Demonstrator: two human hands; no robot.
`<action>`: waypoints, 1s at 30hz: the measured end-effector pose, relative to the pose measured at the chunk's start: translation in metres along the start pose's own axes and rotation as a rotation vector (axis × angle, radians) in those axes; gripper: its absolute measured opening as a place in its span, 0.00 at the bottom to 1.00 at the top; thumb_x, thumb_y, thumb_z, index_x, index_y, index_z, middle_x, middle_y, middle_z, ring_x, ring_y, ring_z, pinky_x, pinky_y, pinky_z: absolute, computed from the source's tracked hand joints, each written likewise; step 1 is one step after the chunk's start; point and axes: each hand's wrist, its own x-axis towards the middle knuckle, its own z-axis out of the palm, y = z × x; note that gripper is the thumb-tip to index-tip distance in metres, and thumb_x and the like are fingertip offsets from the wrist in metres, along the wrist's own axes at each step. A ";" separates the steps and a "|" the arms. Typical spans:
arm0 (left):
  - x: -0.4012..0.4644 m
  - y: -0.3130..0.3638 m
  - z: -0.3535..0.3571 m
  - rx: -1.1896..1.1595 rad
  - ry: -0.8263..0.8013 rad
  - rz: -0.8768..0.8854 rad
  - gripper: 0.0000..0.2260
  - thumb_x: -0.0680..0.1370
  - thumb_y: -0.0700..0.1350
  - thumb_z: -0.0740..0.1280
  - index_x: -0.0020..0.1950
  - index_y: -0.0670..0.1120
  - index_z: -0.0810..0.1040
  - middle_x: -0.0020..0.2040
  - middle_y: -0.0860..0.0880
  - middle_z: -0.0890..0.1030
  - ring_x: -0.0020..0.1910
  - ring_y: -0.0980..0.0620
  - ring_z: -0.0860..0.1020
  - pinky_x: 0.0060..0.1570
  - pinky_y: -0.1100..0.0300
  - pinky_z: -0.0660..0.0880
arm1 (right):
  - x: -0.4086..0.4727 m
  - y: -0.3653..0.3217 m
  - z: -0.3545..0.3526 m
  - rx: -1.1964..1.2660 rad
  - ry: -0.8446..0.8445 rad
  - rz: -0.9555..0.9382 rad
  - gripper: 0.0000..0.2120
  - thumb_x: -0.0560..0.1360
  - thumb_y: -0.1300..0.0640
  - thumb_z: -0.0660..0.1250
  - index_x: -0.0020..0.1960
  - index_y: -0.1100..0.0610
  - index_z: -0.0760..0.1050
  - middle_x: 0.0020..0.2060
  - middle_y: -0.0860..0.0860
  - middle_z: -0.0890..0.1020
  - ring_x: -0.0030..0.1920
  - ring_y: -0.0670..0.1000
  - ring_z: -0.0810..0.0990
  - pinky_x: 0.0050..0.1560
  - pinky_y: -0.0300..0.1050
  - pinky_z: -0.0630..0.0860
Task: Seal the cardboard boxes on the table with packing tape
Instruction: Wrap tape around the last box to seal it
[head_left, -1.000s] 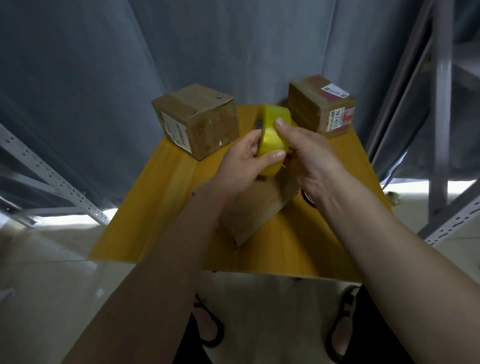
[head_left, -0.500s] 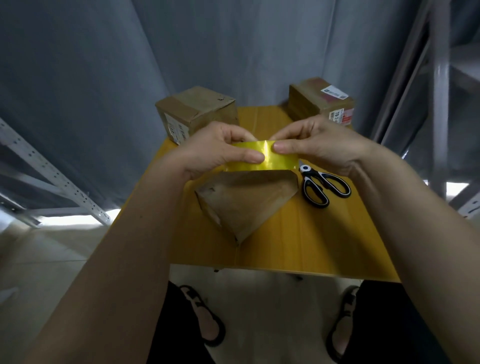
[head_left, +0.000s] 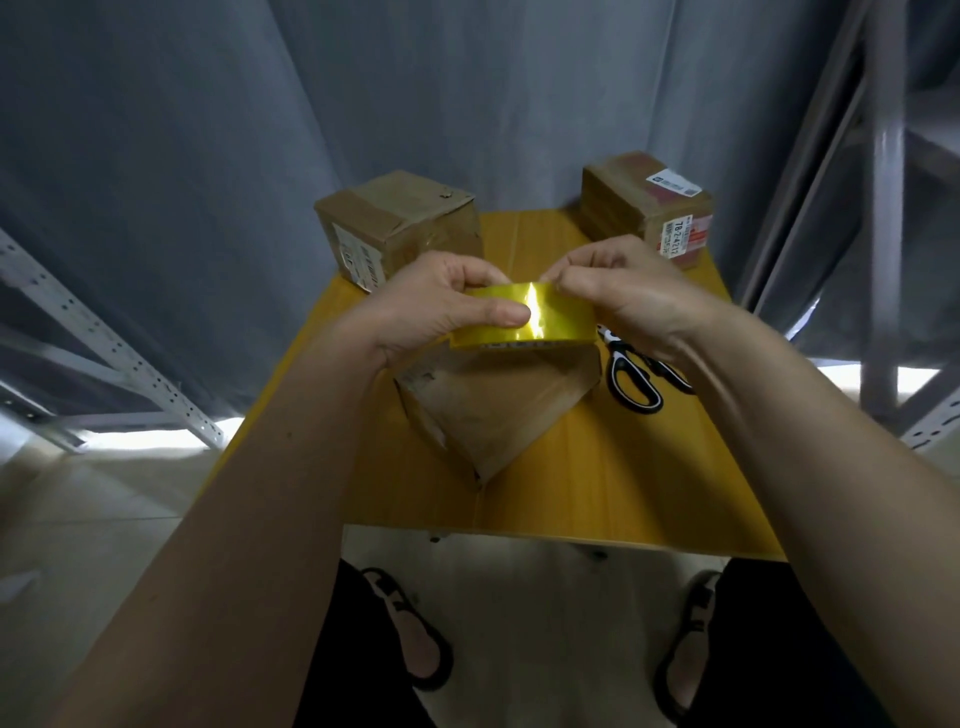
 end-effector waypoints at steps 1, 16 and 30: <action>0.000 -0.001 0.000 -0.006 -0.001 -0.001 0.12 0.60 0.54 0.78 0.40 0.52 0.85 0.40 0.52 0.84 0.39 0.56 0.81 0.43 0.62 0.76 | 0.000 0.000 -0.001 0.001 -0.004 -0.004 0.09 0.76 0.62 0.65 0.50 0.67 0.80 0.48 0.66 0.82 0.46 0.53 0.79 0.56 0.53 0.76; 0.002 -0.012 0.003 -0.110 0.016 -0.016 0.08 0.64 0.45 0.78 0.40 0.49 0.83 0.39 0.49 0.83 0.39 0.54 0.80 0.45 0.59 0.76 | 0.004 0.008 0.005 0.045 0.048 -0.024 0.08 0.75 0.62 0.65 0.46 0.63 0.82 0.46 0.65 0.83 0.43 0.51 0.79 0.49 0.47 0.77; 0.005 -0.003 -0.009 -0.076 0.012 -0.016 0.09 0.61 0.50 0.78 0.39 0.52 0.85 0.38 0.51 0.84 0.37 0.55 0.81 0.43 0.61 0.78 | 0.002 0.004 -0.001 0.234 -0.077 -0.009 0.18 0.72 0.57 0.67 0.56 0.67 0.78 0.55 0.65 0.80 0.53 0.56 0.79 0.61 0.51 0.75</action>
